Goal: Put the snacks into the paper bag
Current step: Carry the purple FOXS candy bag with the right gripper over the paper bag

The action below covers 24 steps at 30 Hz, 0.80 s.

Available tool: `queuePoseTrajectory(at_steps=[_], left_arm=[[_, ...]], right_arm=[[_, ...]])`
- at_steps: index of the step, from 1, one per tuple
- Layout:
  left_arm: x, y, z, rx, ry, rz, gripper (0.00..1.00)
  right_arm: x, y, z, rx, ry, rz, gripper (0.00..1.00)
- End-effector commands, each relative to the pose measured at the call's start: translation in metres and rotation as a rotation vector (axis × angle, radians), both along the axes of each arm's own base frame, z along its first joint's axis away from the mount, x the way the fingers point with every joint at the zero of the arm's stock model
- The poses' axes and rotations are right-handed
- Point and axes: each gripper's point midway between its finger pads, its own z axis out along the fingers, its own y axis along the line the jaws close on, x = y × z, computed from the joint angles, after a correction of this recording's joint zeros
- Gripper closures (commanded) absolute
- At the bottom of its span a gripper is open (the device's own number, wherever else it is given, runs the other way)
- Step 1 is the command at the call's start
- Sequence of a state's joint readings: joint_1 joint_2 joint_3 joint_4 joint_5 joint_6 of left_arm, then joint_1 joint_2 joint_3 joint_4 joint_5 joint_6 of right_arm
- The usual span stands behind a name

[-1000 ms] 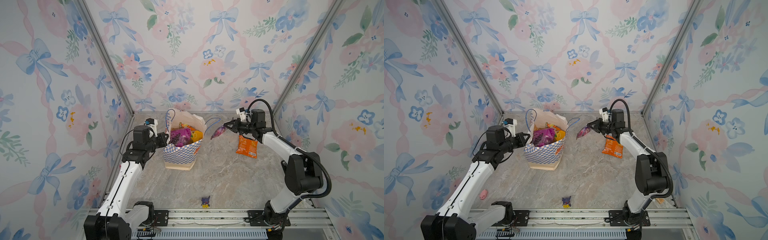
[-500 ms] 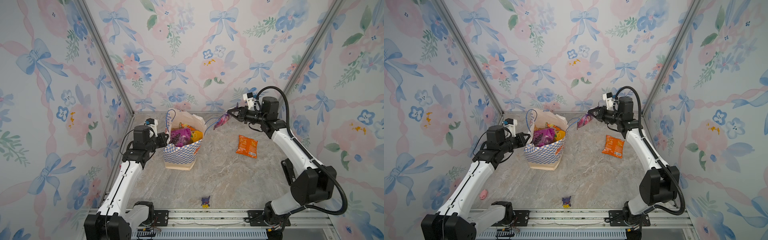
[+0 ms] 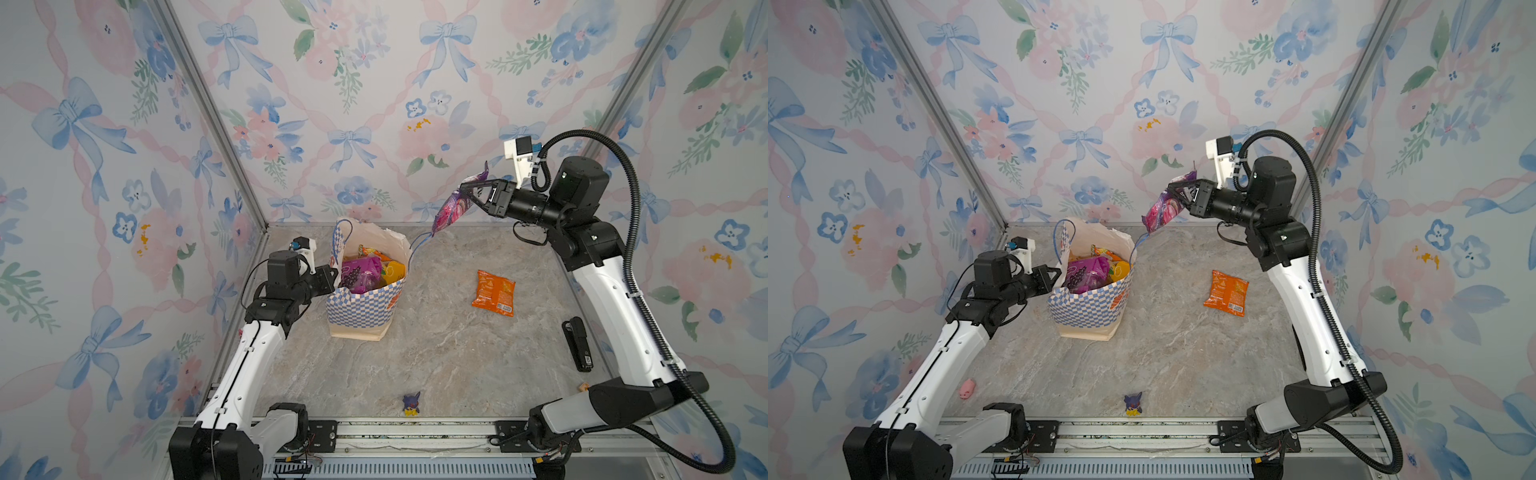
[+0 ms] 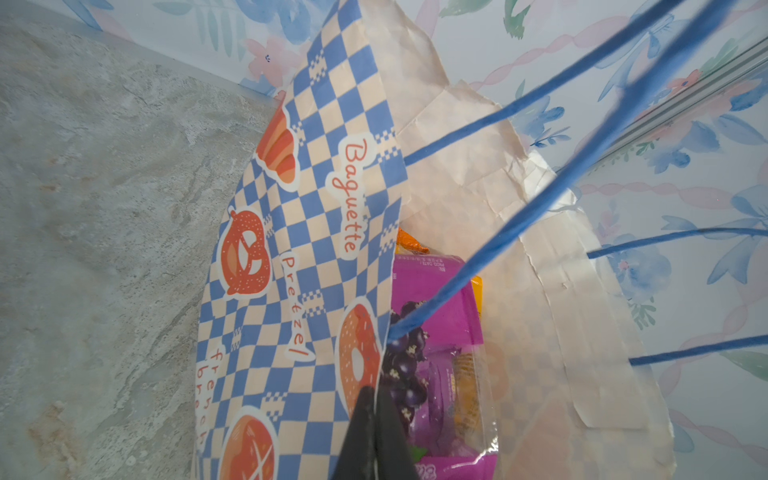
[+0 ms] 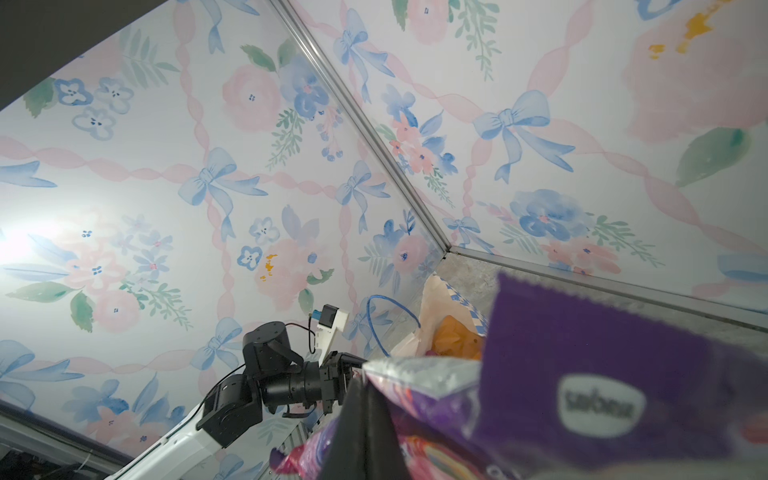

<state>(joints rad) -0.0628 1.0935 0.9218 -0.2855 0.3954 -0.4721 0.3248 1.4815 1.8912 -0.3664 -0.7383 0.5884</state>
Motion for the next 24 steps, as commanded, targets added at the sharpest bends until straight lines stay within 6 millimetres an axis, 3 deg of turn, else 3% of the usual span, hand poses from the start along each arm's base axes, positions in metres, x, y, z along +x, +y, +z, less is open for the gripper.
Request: queuePoseTrajectory(at_steps=[1, 5, 9, 16, 21, 24], left_arm=[[0.002, 0.001, -0.004, 0.012, 0.016, -0.013, 1.0], [0.002, 0.0, -0.004, 0.013, 0.013, -0.017, 1.0], [0.002, 0.0, -0.003, 0.011, 0.014, -0.019, 1.0], [0.001, 0.0, -0.002, 0.012, 0.006, -0.02, 1.0], [-0.001, 0.0, 0.0, 0.008, 0.003, -0.019, 1.0], [0.0, 0.0, -0.003, 0.008, 0.012, -0.013, 1.0]], right_arm=[[-0.015, 0.018, 0.013, -0.032, -0.063, 0.028, 1.0], [-0.028, 0.051, 0.018, -0.066, -0.085, 0.094, 1.0], [-0.026, 0.081, 0.008, -0.074, -0.063, 0.156, 1.0], [-0.002, 0.135, -0.043, -0.104, 0.039, 0.238, 1.0], [0.01, 0.159, -0.07, -0.108, 0.089, 0.263, 1.0], [0.025, 0.172, -0.098, -0.129, 0.129, 0.254, 1.0]])
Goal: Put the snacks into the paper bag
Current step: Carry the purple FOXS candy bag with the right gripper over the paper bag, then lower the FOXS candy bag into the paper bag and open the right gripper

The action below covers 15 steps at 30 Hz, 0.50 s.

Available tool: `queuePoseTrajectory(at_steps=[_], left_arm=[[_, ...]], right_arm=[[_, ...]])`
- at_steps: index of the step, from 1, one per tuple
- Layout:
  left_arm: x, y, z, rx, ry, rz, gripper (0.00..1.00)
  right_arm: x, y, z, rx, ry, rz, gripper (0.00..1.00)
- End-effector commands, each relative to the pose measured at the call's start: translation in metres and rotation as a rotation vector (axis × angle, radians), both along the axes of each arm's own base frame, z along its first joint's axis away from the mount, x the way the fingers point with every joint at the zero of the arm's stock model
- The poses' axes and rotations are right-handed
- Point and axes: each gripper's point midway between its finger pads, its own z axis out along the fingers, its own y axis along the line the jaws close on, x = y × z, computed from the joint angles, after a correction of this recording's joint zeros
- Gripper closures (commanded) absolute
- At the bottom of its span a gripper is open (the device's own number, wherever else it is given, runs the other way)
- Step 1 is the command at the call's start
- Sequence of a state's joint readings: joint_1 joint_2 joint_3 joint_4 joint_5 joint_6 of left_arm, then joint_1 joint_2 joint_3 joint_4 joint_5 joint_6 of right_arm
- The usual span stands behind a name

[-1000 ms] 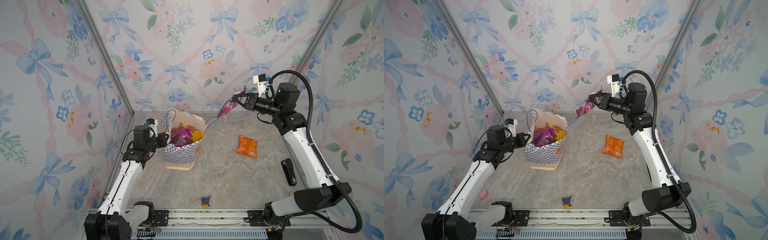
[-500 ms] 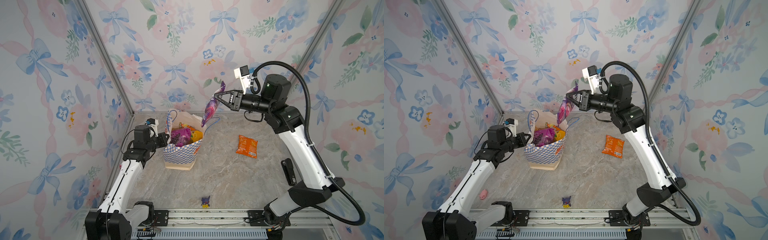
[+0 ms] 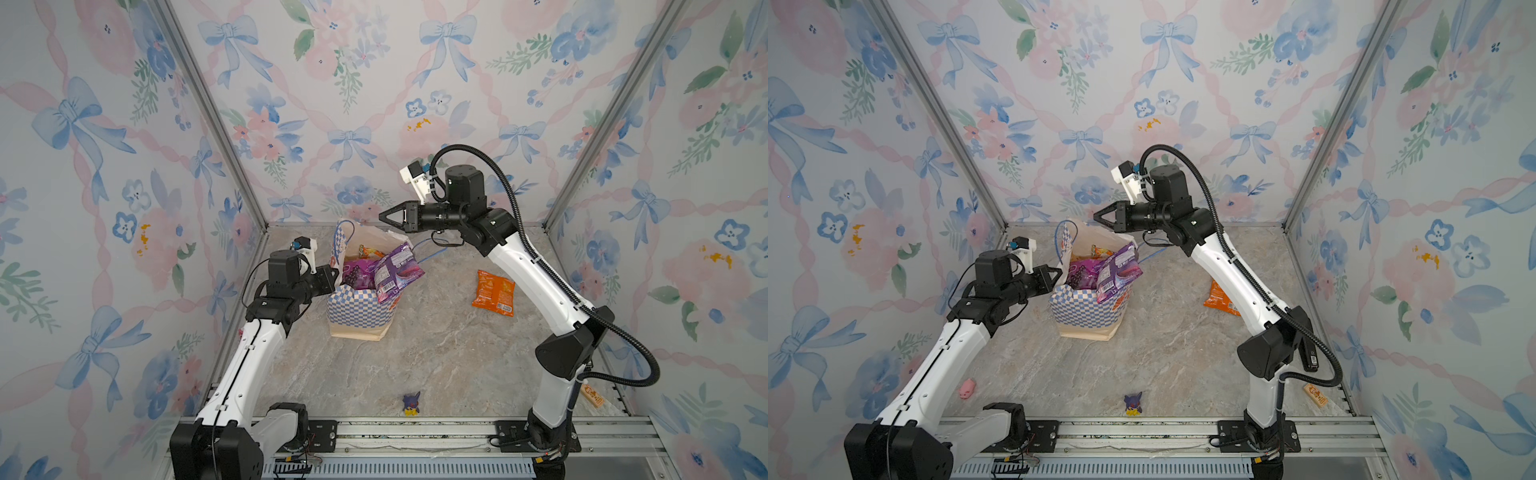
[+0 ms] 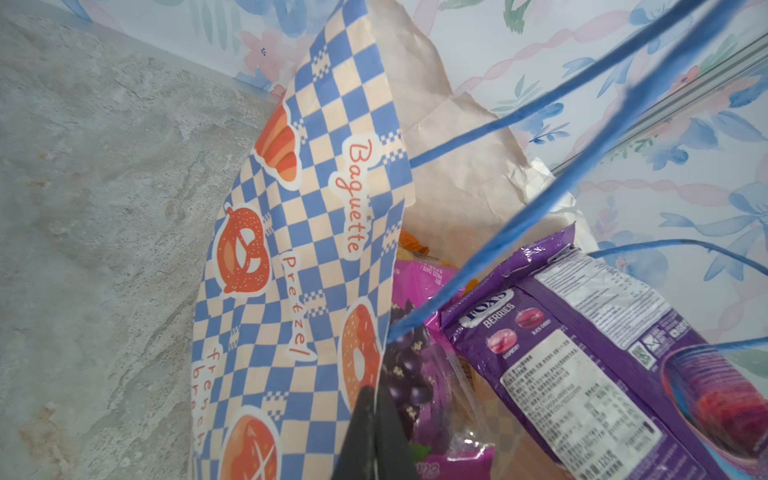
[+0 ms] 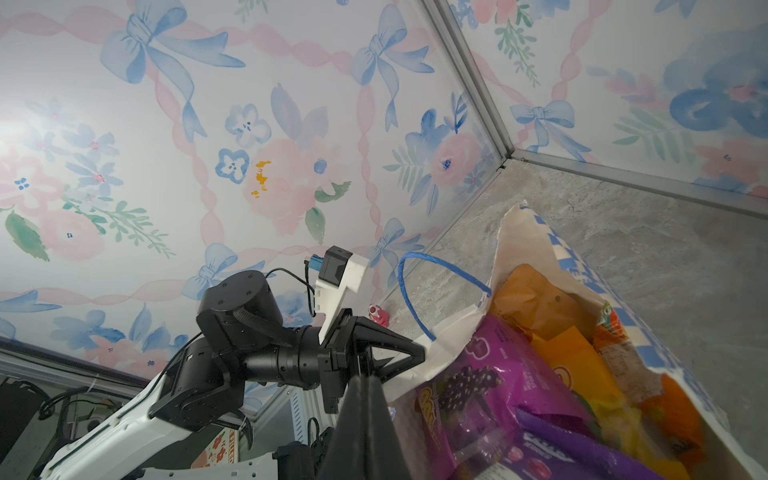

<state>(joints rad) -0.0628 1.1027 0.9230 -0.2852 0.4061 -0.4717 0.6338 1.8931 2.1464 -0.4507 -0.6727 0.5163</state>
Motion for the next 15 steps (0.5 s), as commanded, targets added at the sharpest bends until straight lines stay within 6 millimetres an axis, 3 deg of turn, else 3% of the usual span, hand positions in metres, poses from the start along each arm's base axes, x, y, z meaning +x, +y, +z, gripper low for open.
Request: queuePoseTrajectory(at_steps=[1, 4, 10, 11, 13, 15], left_arm=[[-0.001, 0.002, -0.002, 0.011, 0.007, -0.006, 1.0], [-0.001, 0.002, -0.003, 0.013, 0.009, -0.008, 1.0], [0.0, 0.002, -0.002, 0.013, 0.008, -0.004, 1.0], [0.0, 0.002, -0.003, 0.011, 0.012, -0.006, 1.0], [0.0, 0.001, -0.003, 0.008, 0.012, -0.007, 1.0], [0.0, 0.002, -0.002, 0.01, 0.007, -0.006, 1.0]], right_arm=[[0.01, 0.011, -0.01, 0.009, -0.002, -0.018, 1.0], [0.01, 0.009, -0.021, -0.039, -0.006, -0.025, 1.0], [-0.031, -0.017, -0.009, -0.175, -0.103, -0.032, 0.98], [-0.039, -0.021, -0.005, -0.179, -0.107, -0.027, 0.94], [-0.054, -0.03, 0.0, -0.189, -0.11, -0.02, 0.73], [-0.067, -0.039, 0.0, -0.21, -0.115, -0.013, 0.68]])
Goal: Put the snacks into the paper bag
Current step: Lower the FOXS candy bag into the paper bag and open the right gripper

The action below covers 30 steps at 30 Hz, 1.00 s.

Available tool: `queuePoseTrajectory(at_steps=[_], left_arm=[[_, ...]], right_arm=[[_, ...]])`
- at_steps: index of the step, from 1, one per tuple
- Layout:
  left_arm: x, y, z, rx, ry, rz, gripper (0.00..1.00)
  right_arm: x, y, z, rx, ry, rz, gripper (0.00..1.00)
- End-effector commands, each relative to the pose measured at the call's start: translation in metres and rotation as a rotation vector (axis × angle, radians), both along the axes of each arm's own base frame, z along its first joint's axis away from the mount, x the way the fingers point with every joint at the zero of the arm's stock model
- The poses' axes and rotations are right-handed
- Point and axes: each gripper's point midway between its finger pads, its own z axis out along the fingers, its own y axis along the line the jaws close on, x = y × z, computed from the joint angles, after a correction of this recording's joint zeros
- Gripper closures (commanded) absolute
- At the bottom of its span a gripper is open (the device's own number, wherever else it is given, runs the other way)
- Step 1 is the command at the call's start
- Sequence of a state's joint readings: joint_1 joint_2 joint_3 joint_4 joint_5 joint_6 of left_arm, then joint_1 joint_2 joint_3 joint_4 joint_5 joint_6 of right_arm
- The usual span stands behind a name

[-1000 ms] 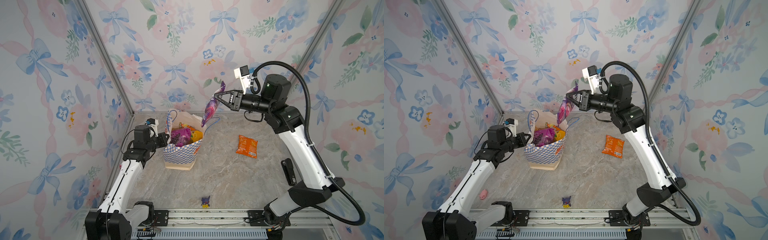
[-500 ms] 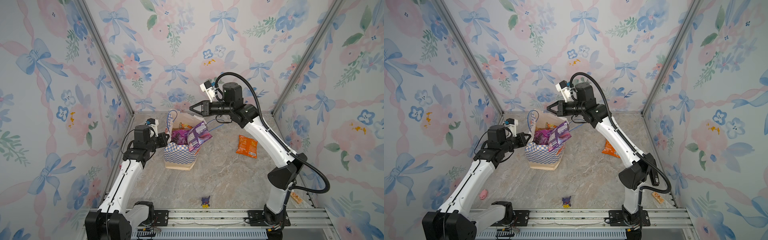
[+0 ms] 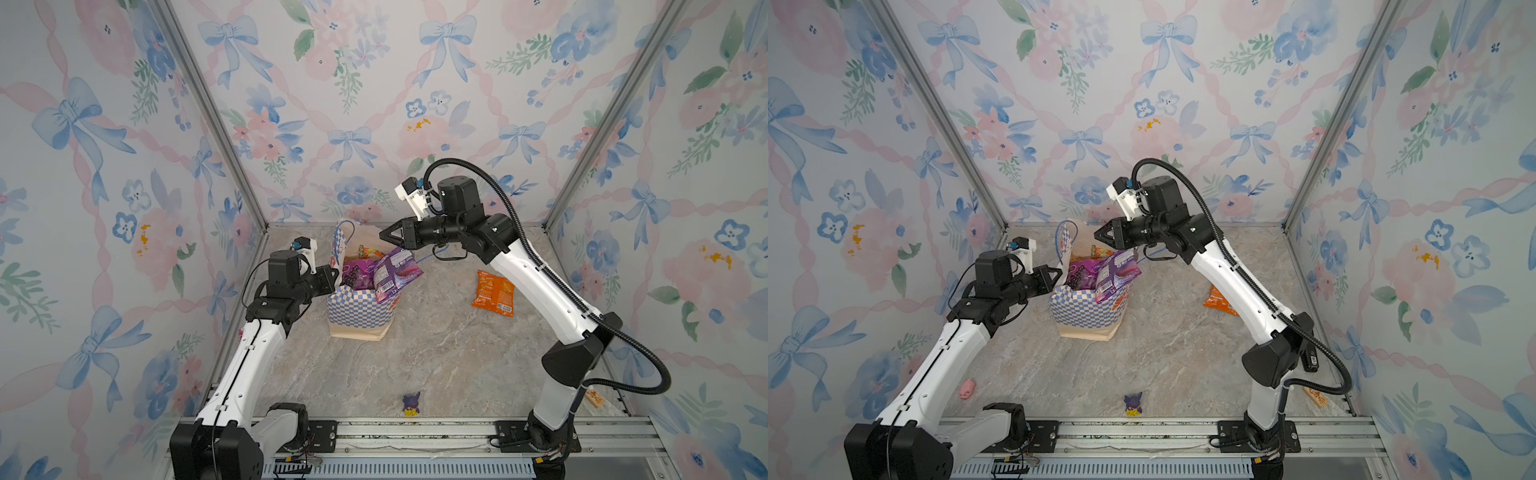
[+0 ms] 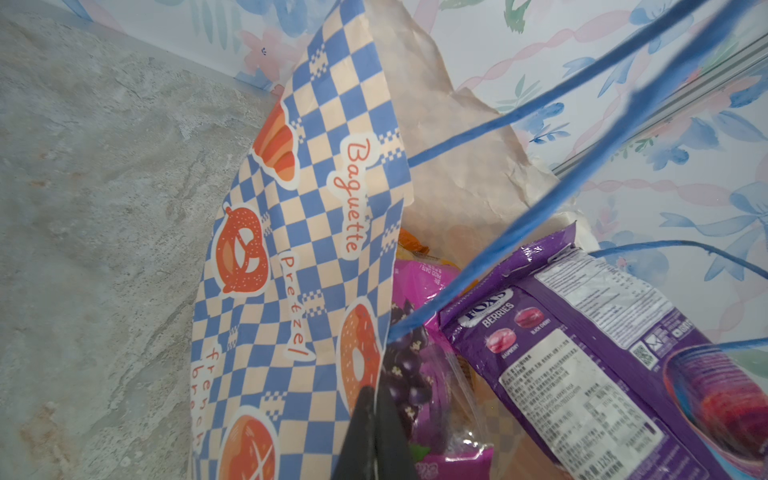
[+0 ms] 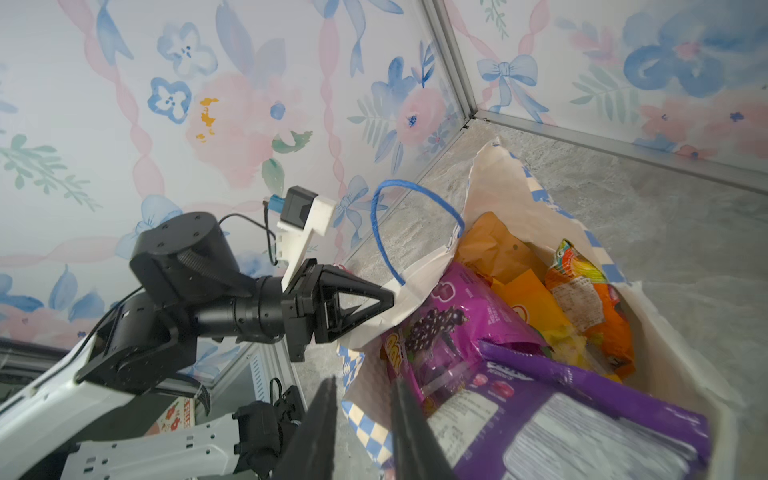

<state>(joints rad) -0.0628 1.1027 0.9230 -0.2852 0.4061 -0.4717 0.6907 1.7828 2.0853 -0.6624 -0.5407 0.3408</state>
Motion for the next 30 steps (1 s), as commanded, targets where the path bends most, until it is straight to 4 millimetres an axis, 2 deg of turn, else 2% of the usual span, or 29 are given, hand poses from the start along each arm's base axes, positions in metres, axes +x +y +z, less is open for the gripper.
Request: queuePoseTrajectory(at_steps=[1, 2, 6, 8, 10, 13, 17, 22, 30], left_arm=[[0.0, 0.002, -0.001, 0.011, 0.004, -0.003, 1.0], [-0.001, 0.002, 0.0, 0.012, 0.001, -0.002, 1.0], [0.0, 0.002, 0.002, 0.009, -0.001, -0.002, 1.0], [-0.001, 0.002, 0.002, 0.007, -0.001, -0.005, 1.0], [-0.001, 0.002, 0.002, 0.008, -0.001, -0.003, 1.0], [-0.001, 0.002, 0.001, 0.009, -0.001, -0.002, 1.0], [-0.001, 0.002, 0.002, 0.008, -0.003, 0.0, 1.0], [0.0, 0.002, 0.004, 0.008, -0.007, -0.002, 1.0], [-0.001, 0.002, 0.005, 0.01, -0.011, -0.003, 1.0]], right_arm=[[-0.034, -0.025, 0.013, -0.04, -0.041, 0.007, 0.63], [-0.041, -0.034, 0.02, -0.032, -0.052, -0.005, 0.58], [-0.058, -0.053, 0.012, -0.026, -0.03, -0.041, 0.48], [-0.067, -0.061, 0.002, -0.03, -0.001, -0.051, 0.37], [-0.072, -0.068, -0.009, -0.048, 0.021, -0.075, 0.29], [-0.076, -0.078, -0.029, -0.075, 0.057, -0.122, 0.23], [-0.074, -0.083, -0.051, -0.09, 0.099, -0.17, 0.21], [-0.062, -0.074, -0.07, -0.106, 0.148, -0.185, 0.2], [-0.04, -0.056, -0.083, -0.111, 0.182, -0.215, 0.21]])
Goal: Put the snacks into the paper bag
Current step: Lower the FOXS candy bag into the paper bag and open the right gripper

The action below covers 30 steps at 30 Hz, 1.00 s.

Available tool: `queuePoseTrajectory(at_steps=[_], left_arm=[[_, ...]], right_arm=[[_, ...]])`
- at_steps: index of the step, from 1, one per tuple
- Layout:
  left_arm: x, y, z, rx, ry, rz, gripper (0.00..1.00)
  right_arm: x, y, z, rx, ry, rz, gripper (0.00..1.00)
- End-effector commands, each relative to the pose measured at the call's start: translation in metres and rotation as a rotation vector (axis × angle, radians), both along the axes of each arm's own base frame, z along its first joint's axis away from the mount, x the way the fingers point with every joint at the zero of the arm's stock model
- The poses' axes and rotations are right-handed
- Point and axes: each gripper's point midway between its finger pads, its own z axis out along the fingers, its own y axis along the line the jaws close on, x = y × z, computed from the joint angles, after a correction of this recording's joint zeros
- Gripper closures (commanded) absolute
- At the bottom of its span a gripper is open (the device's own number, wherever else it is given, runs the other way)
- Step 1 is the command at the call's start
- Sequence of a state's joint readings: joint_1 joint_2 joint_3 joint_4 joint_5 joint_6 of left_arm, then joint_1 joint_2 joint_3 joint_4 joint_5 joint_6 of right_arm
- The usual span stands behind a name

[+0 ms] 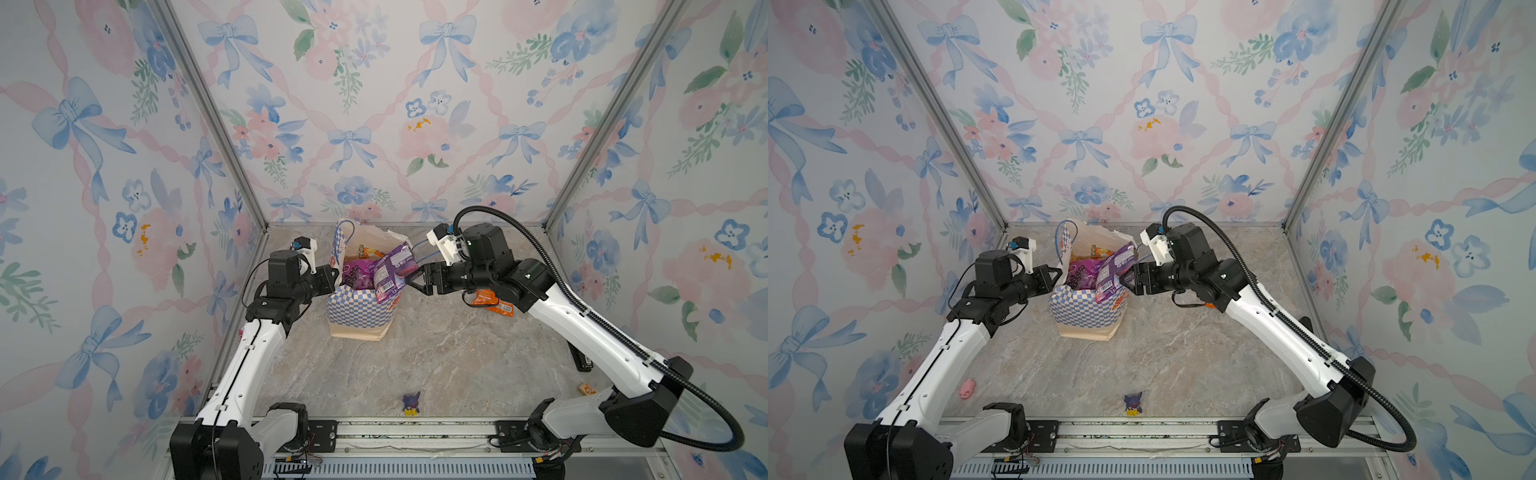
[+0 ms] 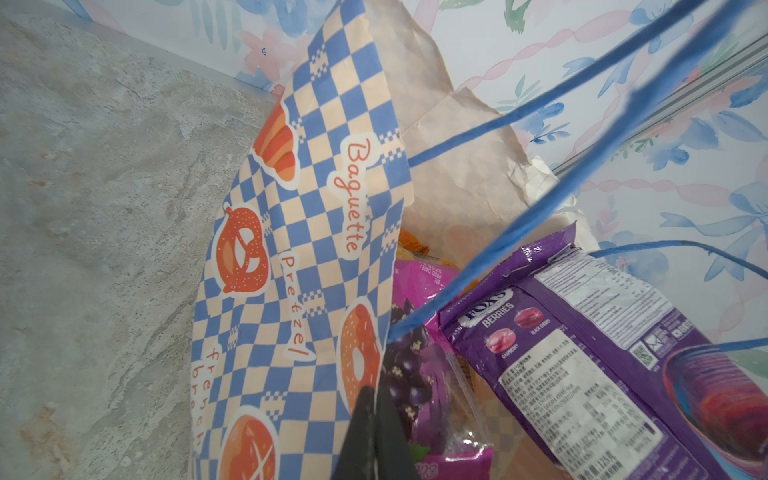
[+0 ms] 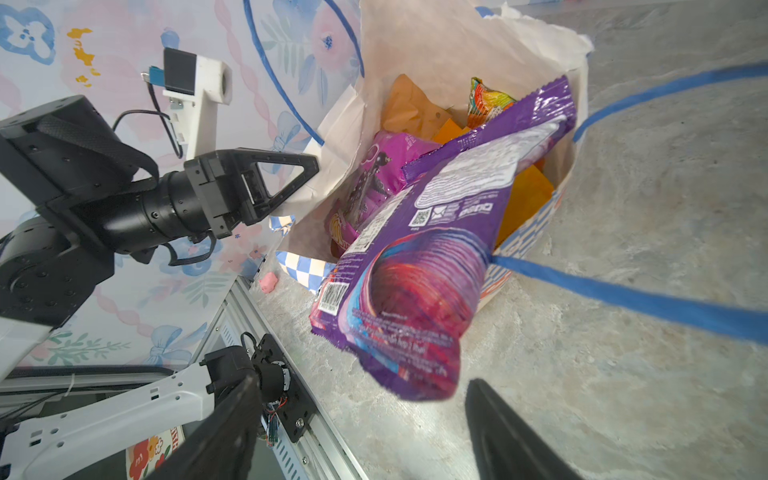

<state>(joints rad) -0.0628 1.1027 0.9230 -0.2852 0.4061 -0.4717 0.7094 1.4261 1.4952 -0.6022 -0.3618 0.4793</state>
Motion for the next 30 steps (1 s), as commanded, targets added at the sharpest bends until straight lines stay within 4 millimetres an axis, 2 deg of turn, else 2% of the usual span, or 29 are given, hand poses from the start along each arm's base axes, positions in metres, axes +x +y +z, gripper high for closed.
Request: queuePoseTrajectory(at_steps=[1, 8, 11, 12, 16, 20, 25, 30], left_arm=[[-0.001, 0.002, 0.005, 0.011, -0.012, -0.004, 1.0], [-0.001, 0.002, 0.007, 0.012, -0.017, -0.005, 1.0], [-0.002, 0.002, 0.006, 0.013, -0.015, -0.005, 1.0], [-0.002, 0.002, 0.007, 0.013, -0.019, -0.005, 1.0], [-0.002, 0.002, 0.007, 0.014, -0.021, -0.004, 1.0], [-0.002, 0.002, 0.006, 0.016, -0.018, -0.005, 1.0], [-0.002, 0.003, 0.006, 0.019, -0.02, -0.005, 1.0], [-0.002, 0.003, 0.007, 0.018, -0.022, -0.004, 1.0]], right_arm=[[0.01, 0.011, 0.007, 0.026, -0.007, -0.018, 0.21], [0.025, 0.022, 0.003, 0.026, 0.01, -0.038, 0.3], [0.03, 0.026, 0.001, 0.022, 0.018, -0.041, 0.36], [0.031, 0.027, 0.001, 0.022, 0.021, -0.042, 0.42], [0.034, 0.034, 0.003, 0.04, 0.029, -0.033, 0.79], [0.036, 0.037, 0.007, 0.053, 0.027, -0.03, 0.99], [0.036, 0.043, 0.017, 0.088, 0.016, -0.012, 1.0], [0.038, 0.054, 0.05, 0.181, -0.079, 0.04, 1.0]])
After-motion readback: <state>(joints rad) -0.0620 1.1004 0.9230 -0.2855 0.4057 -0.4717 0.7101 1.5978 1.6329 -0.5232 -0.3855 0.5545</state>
